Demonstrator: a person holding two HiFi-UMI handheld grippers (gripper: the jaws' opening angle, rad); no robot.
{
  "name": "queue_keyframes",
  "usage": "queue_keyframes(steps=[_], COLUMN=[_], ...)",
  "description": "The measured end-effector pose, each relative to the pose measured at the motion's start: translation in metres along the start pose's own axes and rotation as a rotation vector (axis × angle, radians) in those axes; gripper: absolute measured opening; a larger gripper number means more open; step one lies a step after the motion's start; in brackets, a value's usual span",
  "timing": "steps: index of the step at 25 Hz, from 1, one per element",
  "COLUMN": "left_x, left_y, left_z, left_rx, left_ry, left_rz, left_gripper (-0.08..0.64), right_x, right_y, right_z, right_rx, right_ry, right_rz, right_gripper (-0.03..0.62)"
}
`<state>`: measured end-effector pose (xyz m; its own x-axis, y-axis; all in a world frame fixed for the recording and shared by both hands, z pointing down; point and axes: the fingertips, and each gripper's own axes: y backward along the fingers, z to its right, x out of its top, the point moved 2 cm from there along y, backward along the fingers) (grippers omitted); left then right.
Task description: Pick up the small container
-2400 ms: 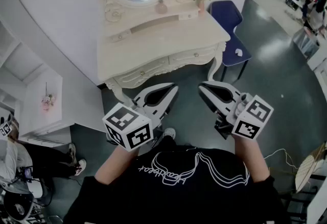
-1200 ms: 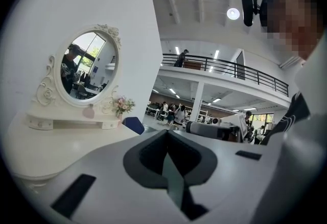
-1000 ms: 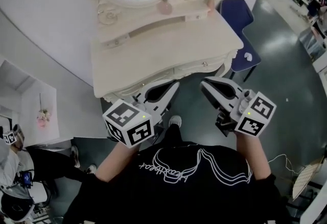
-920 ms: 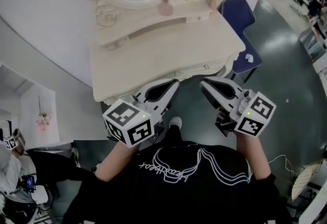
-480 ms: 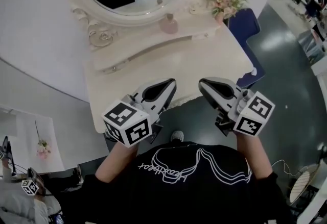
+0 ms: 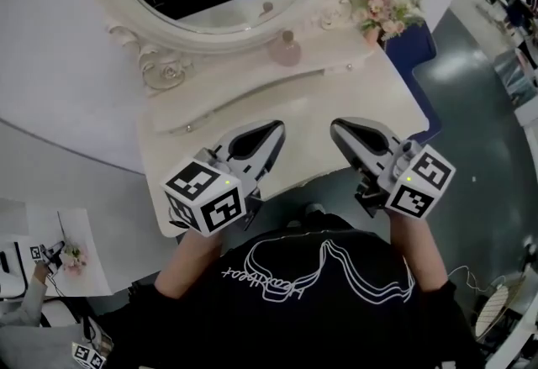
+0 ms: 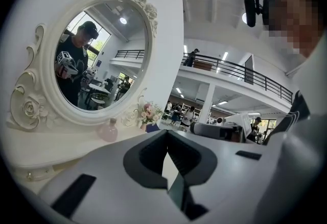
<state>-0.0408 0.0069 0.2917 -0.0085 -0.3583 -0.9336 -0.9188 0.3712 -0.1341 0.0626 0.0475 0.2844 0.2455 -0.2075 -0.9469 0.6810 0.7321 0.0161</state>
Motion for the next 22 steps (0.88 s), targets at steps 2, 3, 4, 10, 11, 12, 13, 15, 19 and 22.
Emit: queue_keyframes(steps=[2,3,4,10,11,12,13,15,19,22], left_x=[-0.001,-0.001,0.0,0.001,0.001,0.002,0.002,0.003,0.004,0.004], left_y=[-0.005,-0.008,-0.012,-0.039,-0.044,-0.048,-0.053,-0.061,-0.074,-0.082], left_z=[-0.007,-0.01,-0.015,-0.05,-0.057,-0.064,-0.071,-0.084,-0.109,-0.125], left_rx=[0.007,0.012,0.018,0.063,0.069,0.076,0.084,0.1,0.123,0.14], left_ry=[0.003,0.005,0.007,0.039,0.047,0.054,0.062,0.078,0.107,0.125], left_rz=[-0.004,-0.006,-0.009,-0.025,-0.027,-0.03,-0.033,-0.039,-0.05,-0.051], left_gripper=[0.002,0.002,0.002,0.002,0.002,0.002,0.002,0.002,0.002,0.002], right_x=[0.0,0.001,0.002,0.004,0.005,0.005,0.004,0.004,0.005,0.004], right_y=[-0.006,-0.01,-0.013,-0.04,-0.045,-0.05,-0.055,-0.066,-0.089,-0.104], right_z=[0.008,0.013,0.018,0.061,0.07,0.078,0.087,0.104,0.133,0.153], right_rx=[0.009,0.013,0.019,0.05,0.052,0.054,0.054,0.053,0.045,0.046], right_ry=[-0.004,-0.005,-0.007,-0.034,-0.038,-0.043,-0.049,-0.06,-0.046,-0.025], right_rz=[-0.003,-0.005,-0.006,-0.023,-0.028,-0.033,-0.039,-0.053,-0.083,-0.11], right_gripper=[0.008,0.008,0.008,0.008,0.008,0.008,0.008,0.008,0.01,0.041])
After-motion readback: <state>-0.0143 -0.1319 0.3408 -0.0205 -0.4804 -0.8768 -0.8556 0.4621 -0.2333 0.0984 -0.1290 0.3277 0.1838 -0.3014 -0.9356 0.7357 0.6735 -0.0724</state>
